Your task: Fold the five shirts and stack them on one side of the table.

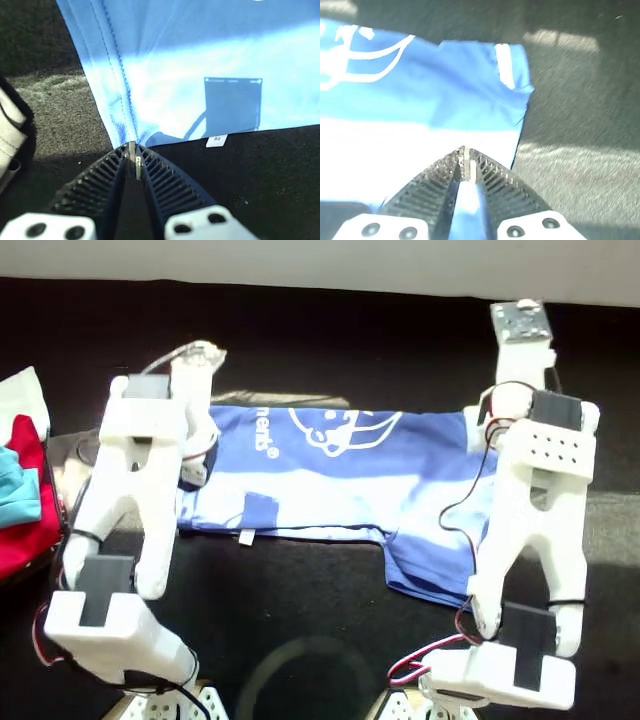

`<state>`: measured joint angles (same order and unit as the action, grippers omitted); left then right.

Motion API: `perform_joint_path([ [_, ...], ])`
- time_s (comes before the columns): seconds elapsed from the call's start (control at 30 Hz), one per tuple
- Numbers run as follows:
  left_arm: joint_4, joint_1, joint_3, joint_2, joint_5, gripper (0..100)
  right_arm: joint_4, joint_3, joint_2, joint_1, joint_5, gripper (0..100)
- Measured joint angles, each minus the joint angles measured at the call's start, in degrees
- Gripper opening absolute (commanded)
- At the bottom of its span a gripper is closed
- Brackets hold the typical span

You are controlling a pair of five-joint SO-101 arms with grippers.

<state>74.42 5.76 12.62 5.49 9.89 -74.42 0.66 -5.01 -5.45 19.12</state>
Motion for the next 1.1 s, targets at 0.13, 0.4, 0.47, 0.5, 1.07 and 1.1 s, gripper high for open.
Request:
perform_joint_path([
  [0.13, -14.3, 0.8, 16.0, -4.7, 0.0, 1, -8.2, 0.0, -0.5, 2.6, 0.2, 6.0],
  [0.4, -31.5, 3.5, 33.5, -12.0, 0.0, 1, -13.3, 12.4, -1.3, 13.2, 1.4, 6.0],
  [0.47, -32.7, 3.6, 34.0, -12.0, -0.1, 1, -10.0, 19.0, -1.3, 14.6, 1.4, 6.0],
  [0.5, -33.1, 3.6, 34.1, -12.0, -0.1, 1, -7.7, 22.1, -1.3, 14.8, 1.4, 5.9],
  [1.07, -34.4, 3.6, 34.0, -9.6, -0.1, 1, -1.5, 34.3, -1.3, 15.3, 5.0, 6.3],
  [1.1, -34.4, 3.6, 34.0, -9.4, -0.1, 1, -0.5, 34.3, -1.3, 15.3, 5.6, 6.3],
])
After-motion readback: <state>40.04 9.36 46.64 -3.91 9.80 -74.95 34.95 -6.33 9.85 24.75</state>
